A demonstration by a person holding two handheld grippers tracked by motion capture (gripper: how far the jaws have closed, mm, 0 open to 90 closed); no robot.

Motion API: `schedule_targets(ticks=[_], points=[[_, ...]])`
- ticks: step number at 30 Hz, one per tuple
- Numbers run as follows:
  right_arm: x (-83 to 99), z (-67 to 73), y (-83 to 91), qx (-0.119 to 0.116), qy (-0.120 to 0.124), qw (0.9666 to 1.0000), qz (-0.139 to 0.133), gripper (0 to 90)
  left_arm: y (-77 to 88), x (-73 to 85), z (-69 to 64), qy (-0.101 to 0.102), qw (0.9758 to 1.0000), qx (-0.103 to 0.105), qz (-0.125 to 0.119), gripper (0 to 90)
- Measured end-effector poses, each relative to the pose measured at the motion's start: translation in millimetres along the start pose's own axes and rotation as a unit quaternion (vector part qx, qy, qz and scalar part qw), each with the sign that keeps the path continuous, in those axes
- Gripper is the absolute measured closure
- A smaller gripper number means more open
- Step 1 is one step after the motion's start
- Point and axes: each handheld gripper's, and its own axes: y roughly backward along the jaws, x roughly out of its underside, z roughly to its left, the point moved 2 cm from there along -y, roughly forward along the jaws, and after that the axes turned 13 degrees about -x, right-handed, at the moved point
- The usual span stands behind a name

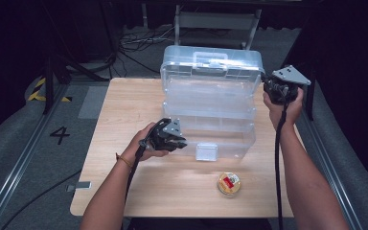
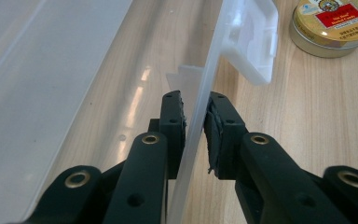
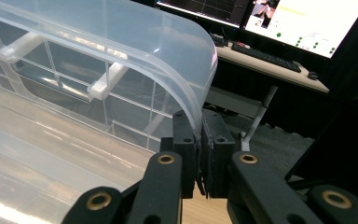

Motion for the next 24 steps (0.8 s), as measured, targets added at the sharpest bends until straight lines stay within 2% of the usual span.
schedule_targets(ticks=[2, 6, 24], points=[[-0.4, -1.8, -1.4, -0.002, 0.0, 1.0, -0.002, 86.1, 0.1, -0.2, -0.5, -0.001, 1.0, -0.003, 0.002, 78.2], [-2.0, -7.3, -6.4, -0.013, -0.009, 0.9999, -0.003, 86.1, -0.6, 2.8, -1.6, 0.011, 0.9998, -0.007, -0.012, 77.9], [-7.7, -19.8, -19.8, -0.034, -0.031, 0.999, -0.001, 86.2, -1.5, 5.7, -1.5, 0.009, 0.9997, -0.006, -0.022, 78.3]])
